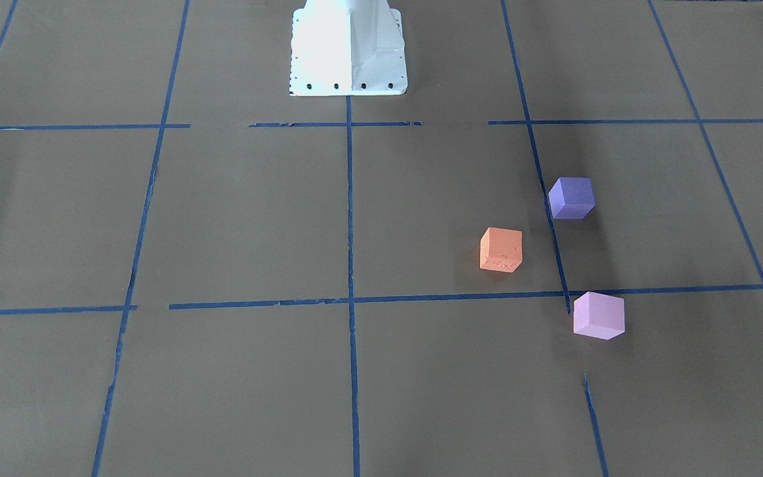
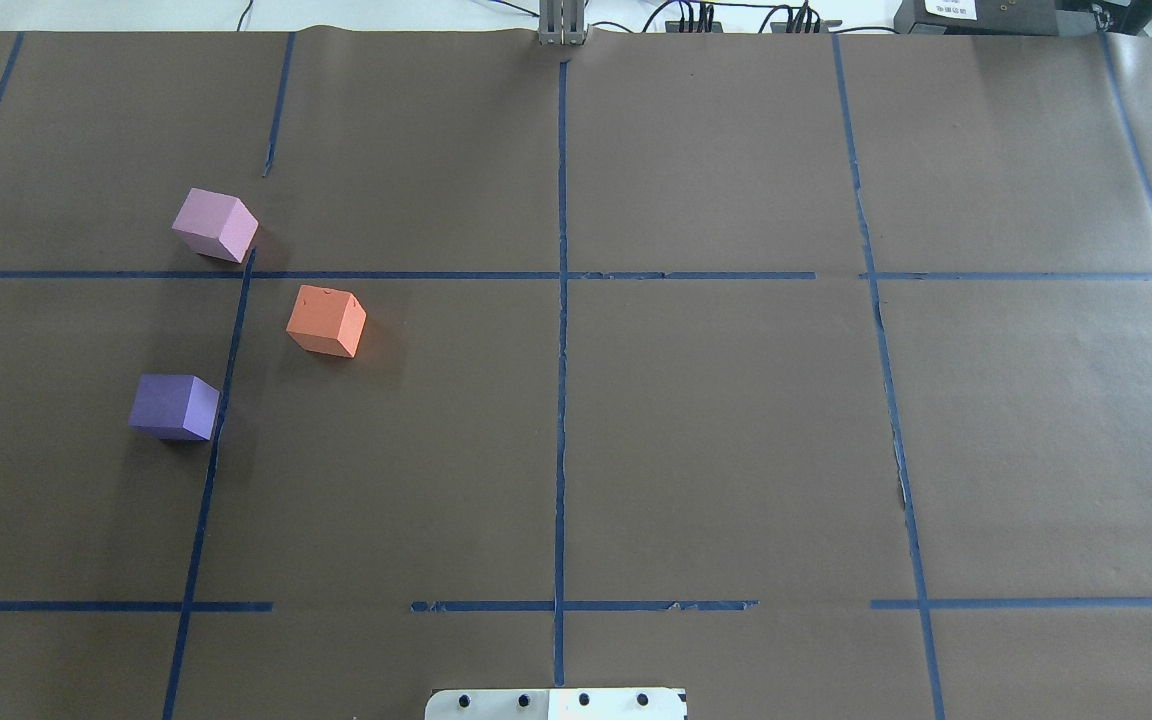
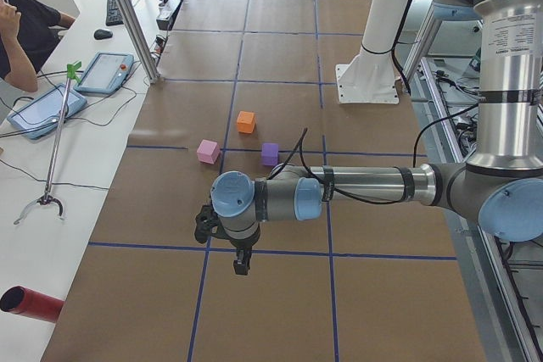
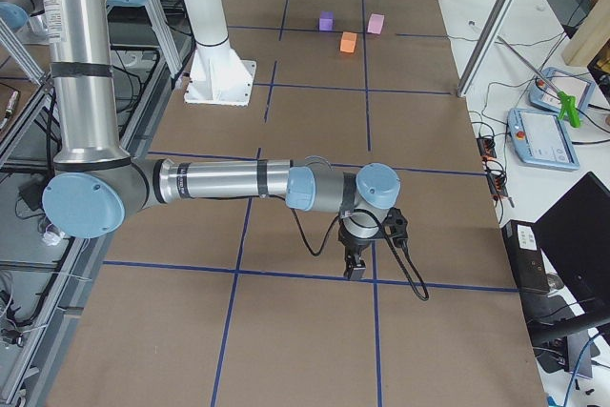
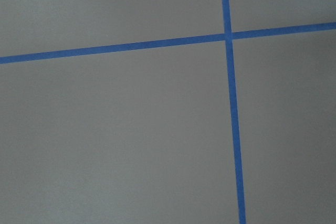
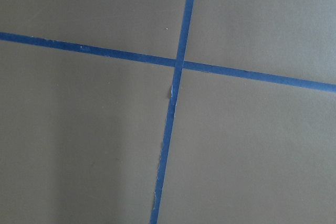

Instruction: Arrange blocks in a line

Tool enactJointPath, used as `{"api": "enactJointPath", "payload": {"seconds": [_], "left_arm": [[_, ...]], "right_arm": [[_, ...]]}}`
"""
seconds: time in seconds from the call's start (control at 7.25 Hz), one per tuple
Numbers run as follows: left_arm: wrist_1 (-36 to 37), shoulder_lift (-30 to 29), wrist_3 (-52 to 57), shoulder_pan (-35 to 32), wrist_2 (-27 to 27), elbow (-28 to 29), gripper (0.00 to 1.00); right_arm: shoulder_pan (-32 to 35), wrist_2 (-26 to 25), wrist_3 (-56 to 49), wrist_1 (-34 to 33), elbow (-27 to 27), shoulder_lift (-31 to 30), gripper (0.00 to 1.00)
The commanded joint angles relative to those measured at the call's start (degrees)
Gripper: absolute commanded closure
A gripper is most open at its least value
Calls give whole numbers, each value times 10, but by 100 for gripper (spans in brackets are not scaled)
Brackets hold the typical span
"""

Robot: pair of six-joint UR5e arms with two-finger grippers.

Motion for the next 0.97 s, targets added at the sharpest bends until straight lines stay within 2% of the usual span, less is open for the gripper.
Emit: {"api": "enactJointPath", "payload": {"seconds": [0.0, 0.55, 0.69, 0.83], "left_arm": [[-4, 0, 0, 0, -7, -4, 0], [8, -40, -7, 2, -9, -14, 0], [41, -43, -14, 27, -19, -69, 0], [56, -50, -86, 55, -19, -121, 0]], "right_arm": [[0, 0, 0, 0, 0, 0, 0], [0, 0, 0, 0, 0, 0, 0], [0, 0, 0, 0, 0, 0, 0], [0, 0, 0, 0, 0, 0, 0]]}}
